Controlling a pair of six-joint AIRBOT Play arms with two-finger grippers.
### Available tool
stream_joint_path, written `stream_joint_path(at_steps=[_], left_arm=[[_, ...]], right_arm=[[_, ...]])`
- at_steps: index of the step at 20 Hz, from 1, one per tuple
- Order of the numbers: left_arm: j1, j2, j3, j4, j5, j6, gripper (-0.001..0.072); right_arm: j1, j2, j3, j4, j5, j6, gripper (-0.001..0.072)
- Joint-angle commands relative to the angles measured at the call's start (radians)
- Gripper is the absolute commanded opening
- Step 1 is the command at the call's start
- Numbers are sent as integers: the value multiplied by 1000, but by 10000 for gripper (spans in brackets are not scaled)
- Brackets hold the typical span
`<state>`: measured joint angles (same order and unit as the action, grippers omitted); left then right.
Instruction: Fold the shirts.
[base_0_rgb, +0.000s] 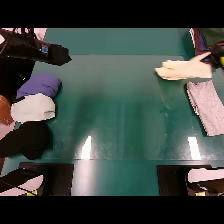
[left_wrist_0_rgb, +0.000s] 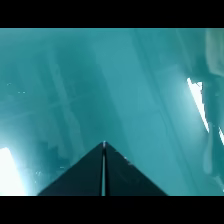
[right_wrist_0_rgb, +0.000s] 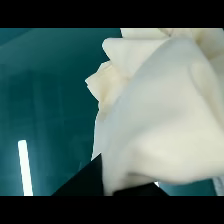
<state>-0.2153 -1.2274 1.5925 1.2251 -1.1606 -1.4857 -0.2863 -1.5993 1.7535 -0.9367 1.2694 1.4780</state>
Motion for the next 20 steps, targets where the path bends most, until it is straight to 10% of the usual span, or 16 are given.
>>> stream_joint_path(at_steps=[1, 11, 20], left_arm=[[-27, 0, 0, -3, 9, -3, 34], [-27, 0, 0, -3, 20, -7, 34], [-27, 0, 0, -2, 16, 2, 34]], right_arm=[[-135, 11, 2, 5, -24, 10, 13], [-165, 15, 280, -53, 108, -2, 13], [-247, 245, -74, -93, 179, -3, 13]])
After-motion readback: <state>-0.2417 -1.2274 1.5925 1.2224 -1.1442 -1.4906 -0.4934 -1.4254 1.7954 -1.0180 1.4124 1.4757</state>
